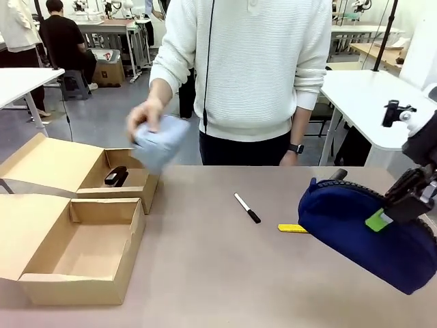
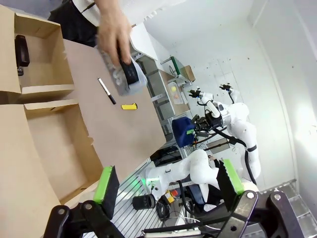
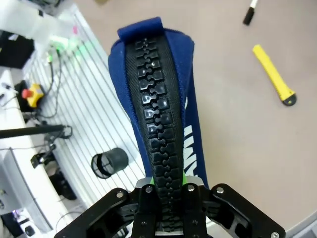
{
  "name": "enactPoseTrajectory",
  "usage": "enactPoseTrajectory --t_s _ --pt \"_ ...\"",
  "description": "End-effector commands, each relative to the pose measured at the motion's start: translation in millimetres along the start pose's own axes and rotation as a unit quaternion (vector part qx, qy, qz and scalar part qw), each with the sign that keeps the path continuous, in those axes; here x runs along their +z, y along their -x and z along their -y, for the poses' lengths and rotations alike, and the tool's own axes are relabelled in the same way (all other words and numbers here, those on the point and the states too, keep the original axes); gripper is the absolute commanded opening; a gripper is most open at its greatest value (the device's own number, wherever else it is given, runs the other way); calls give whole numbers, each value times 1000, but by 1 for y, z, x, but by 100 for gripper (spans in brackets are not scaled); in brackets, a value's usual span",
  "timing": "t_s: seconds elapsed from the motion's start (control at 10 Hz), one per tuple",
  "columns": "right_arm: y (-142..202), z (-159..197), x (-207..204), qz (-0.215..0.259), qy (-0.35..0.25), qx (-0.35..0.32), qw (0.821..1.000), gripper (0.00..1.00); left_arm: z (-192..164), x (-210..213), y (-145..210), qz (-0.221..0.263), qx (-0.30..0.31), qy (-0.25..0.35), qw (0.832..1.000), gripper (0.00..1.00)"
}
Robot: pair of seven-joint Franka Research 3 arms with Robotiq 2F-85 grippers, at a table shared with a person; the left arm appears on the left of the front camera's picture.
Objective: Place items inside the box.
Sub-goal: Pick up a Pencil pouch or Stapler and place it inside the Mailer Box closest to the robot.
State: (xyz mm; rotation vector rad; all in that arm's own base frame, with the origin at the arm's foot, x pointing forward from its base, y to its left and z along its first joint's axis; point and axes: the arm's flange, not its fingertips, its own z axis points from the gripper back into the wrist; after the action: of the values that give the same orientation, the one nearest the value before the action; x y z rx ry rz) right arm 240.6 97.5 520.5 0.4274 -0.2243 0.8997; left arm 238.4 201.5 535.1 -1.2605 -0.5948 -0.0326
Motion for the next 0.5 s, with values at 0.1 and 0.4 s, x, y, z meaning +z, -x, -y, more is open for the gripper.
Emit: enactPoseTrajectory --t_s 0.1,0.4 --pt "-46 -42 -34 28 -41 -21 999 8 1 1 1 -2 -13 4 1000 100" --pt "-155 -113 -120 131 -74 -166 975 8 1 1 1 -2 -13 4 1000 100"
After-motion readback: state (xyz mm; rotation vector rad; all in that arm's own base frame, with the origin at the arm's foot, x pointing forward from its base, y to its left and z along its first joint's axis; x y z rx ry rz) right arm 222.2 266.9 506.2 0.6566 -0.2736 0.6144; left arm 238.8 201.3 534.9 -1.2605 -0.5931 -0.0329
